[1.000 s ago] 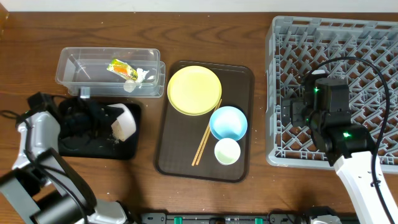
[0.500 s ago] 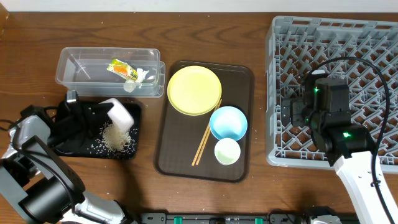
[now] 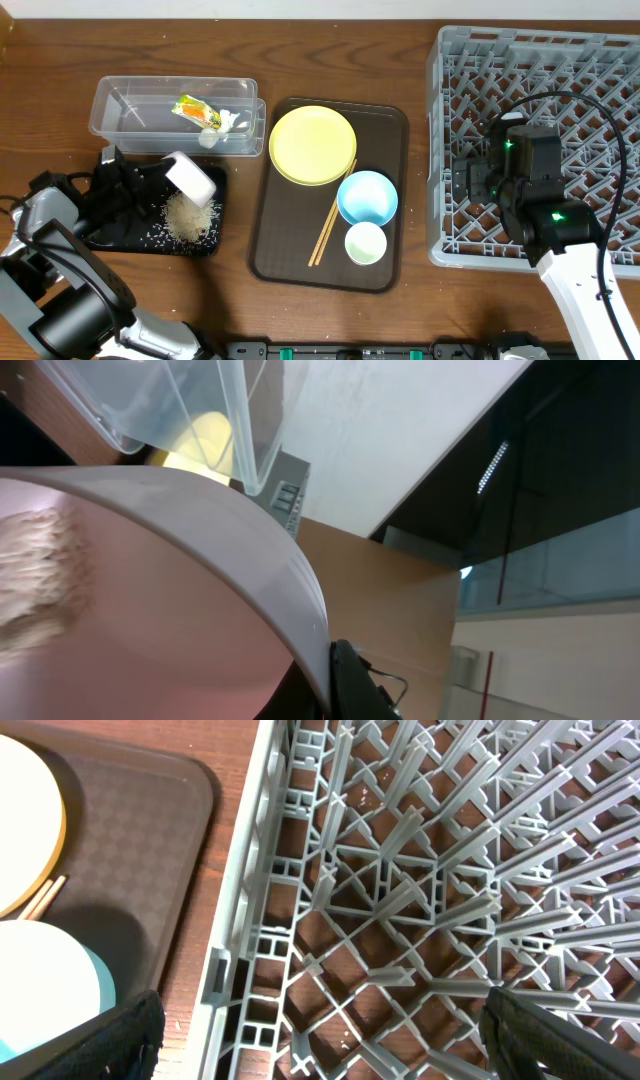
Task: Sort waste into correct bins and load items into the dishwasher rack
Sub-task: 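Lift the bowl over the black tray and tip the rice out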
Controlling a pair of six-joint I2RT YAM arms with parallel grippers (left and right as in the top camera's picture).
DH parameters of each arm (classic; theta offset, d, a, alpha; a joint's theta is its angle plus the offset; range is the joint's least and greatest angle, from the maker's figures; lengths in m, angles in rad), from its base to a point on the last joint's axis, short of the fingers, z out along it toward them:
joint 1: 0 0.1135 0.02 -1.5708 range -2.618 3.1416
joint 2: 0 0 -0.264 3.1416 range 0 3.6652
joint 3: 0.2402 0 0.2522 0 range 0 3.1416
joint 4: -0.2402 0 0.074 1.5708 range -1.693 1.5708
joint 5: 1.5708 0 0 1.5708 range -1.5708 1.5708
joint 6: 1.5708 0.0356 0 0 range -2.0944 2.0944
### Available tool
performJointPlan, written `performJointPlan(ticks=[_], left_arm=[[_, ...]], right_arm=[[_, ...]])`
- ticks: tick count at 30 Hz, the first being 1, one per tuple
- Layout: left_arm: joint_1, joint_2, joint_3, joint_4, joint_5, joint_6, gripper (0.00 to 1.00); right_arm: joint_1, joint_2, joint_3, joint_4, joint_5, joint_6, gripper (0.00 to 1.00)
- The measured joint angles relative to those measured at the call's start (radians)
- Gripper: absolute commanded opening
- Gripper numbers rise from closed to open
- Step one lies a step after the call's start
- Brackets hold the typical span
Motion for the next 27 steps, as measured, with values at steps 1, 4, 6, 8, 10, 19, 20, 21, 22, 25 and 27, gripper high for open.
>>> performJointPlan(ticks=[1,4,6,8,10,19,20,21,22,25,27], left_arm=[[0.000,0.000,0.000,0.001,0.004,-0.005,0.06],[0.000,0.000,0.000,0.003,0.008,-0.015,0.06],[0.000,0.000,0.000,0.006,0.008,-0.018,0.06],[0.000,0.000,0.000,0.008,0.009,-0.018,0.06],[0.000,0.000,0.000,0.008,0.009,-0.018,0.06],[0.000,0.000,0.000,0.010,0.010,-0.018,0.06],[0.000,0.000,0.000,0.011,0.010,-0.019,0.06],[0.000,0.000,0.000,0.013,0.010,-0.019,0.06],[0.000,0.000,0.000,0.019,0.010,-0.019,0.06],[0.000,0.000,0.000,0.063,-0.022,-0.021,0.06],[0.000,0.000,0.000,0.084,-0.072,-0.022,0.06]], right_arm=[[0.000,0.000,0.000,-0.002,0.000,0.000,0.99],[0.000,0.000,0.000,-0.007,0.000,0.000,0.99],[0.000,0.000,0.000,-0.008,0.000,0.000,0.99],[0.000,0.000,0.000,-0.008,0.000,0.000,0.99],[0.000,0.000,0.000,-0.009,0.000,0.000,0.99],[0.000,0.000,0.000,-0.010,0.000,0.000,0.99],[0.000,0.000,0.000,-0.010,0.000,0.000,0.99],[0.000,0.000,0.000,-0.010,0.000,0.000,0.99],[0.000,0.000,0.000,-0.010,0.000,0.000,0.99],[0.000,0.000,0.000,-0.010,0.000,0.000,0.99],[0.000,0.000,0.000,-0.010,0.000,0.000,0.99]])
